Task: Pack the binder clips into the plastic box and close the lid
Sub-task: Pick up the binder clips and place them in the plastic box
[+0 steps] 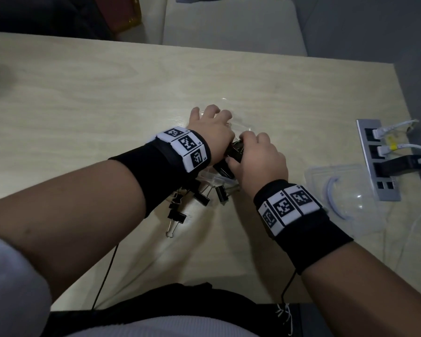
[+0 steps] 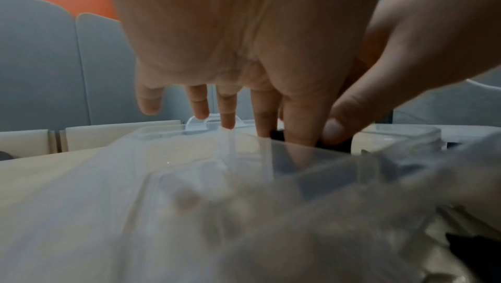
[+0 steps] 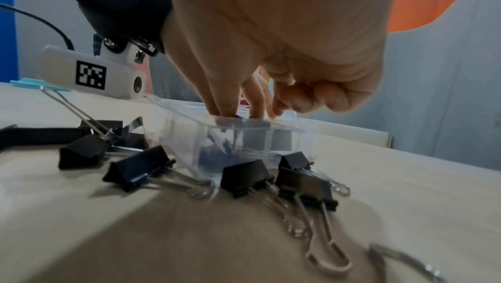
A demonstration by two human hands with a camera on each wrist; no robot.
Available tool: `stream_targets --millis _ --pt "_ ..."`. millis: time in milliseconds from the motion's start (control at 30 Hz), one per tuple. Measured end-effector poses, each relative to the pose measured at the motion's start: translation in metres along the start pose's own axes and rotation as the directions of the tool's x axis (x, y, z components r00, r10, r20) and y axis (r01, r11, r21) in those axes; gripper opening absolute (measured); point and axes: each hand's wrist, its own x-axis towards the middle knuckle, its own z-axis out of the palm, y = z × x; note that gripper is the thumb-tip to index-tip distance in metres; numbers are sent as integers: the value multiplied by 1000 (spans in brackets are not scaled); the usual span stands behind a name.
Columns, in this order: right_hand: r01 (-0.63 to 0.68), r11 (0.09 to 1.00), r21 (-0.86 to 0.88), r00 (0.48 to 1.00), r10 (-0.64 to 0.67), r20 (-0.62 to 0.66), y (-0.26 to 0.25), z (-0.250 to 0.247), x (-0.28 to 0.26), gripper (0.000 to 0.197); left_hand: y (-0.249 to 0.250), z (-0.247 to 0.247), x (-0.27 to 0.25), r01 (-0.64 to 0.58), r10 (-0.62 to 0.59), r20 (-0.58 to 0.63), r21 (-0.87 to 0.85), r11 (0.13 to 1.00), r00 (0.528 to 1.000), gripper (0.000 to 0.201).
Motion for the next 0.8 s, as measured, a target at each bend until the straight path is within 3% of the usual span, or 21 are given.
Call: stream_targets --millis 200,300,400,467,567,600,633,700,767,800 --pt "86 993 -77 989 -76 128 8 -9 11 36 -2 -4 -3 -14 14 0 -50 999 1000 37" --pt "-33 992 122 992 18 122 8 -18 18 38 -7 -8 -5 48 -52 -41 -88 995 998 46" --pt "-194 923 333 978 156 139 4 -27 29 49 -12 -10 -8 91 -100 -71 -122 988 992 52" --pt "-343 789 510 938 256 234 -1 -33 35 53 -13 -11 -10 111 -126 -85 -157 981 988 56" --pt "-561 403 723 826 329 457 -9 -39 40 35 -12 -12 -10 125 -143 -98 -171 977 985 58" --pt "-575 355 737 816 311 487 -10 -38 41 28 -11 -11 -9 122 -139 -96 -159 980 986 57" --pt "-570 382 728 821 293 489 -10 -36 42 22 -12 -11 -8 117 -131 -92 -144 983 987 56" --pt "-472 602 644 878 260 401 -4 -29 44 18 -13 -11 -6 105 -116 -88 -121 987 989 52" --pt "-339 832 438 929 223 294 2 -26 42 34 -14 -10 -4 89 -98 -84 -110 990 992 49" --pt "-296 905 307 937 213 276 5 -25 40 37 -14 -9 -3 81 -89 -77 -107 991 993 48"
